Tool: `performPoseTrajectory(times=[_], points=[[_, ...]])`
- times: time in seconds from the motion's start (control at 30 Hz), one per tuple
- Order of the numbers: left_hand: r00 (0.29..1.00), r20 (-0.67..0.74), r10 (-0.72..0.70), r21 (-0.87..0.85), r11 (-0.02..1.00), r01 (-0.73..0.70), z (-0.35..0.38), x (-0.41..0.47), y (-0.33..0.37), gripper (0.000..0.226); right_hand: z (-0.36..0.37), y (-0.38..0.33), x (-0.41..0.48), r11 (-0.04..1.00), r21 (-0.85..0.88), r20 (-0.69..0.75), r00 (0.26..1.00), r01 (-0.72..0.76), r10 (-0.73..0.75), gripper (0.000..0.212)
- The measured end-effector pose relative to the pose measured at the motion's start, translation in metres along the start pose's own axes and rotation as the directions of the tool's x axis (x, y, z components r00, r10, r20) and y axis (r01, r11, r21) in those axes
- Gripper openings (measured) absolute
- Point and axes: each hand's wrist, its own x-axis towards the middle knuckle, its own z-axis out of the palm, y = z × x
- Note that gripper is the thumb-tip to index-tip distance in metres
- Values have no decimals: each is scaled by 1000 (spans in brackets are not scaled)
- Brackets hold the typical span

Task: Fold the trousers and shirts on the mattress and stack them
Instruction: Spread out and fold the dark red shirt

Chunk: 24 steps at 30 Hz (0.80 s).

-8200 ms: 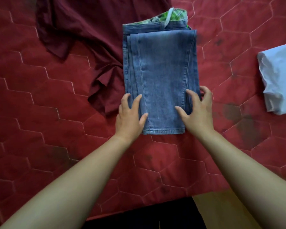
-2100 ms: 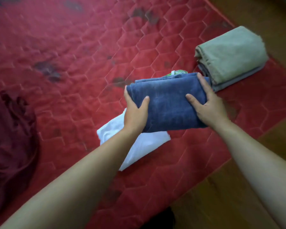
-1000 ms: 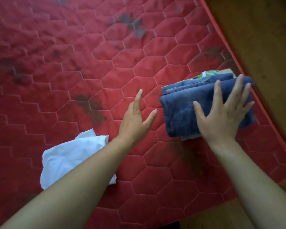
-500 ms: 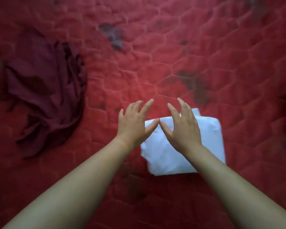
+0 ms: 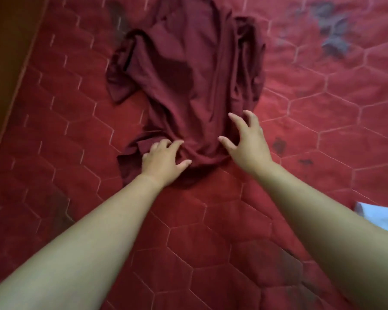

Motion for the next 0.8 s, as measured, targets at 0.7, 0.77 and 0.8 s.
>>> performPoseTrajectory(times=[0.7, 0.77, 0.8], points=[[977, -163, -138, -287, 954, 87, 5, 15, 53, 65, -56, 60, -12, 999, -38, 50, 999, 9, -7, 60], [992, -61, -111, -236, 967, 94, 11, 23, 50, 59, -39, 56, -1, 998, -58, 44, 999, -25, 28, 62], [995, -68, -70, -209, 977, 54, 15, 23, 50, 50, -33, 57, -1, 997, -71, 44, 999, -8, 11, 54]])
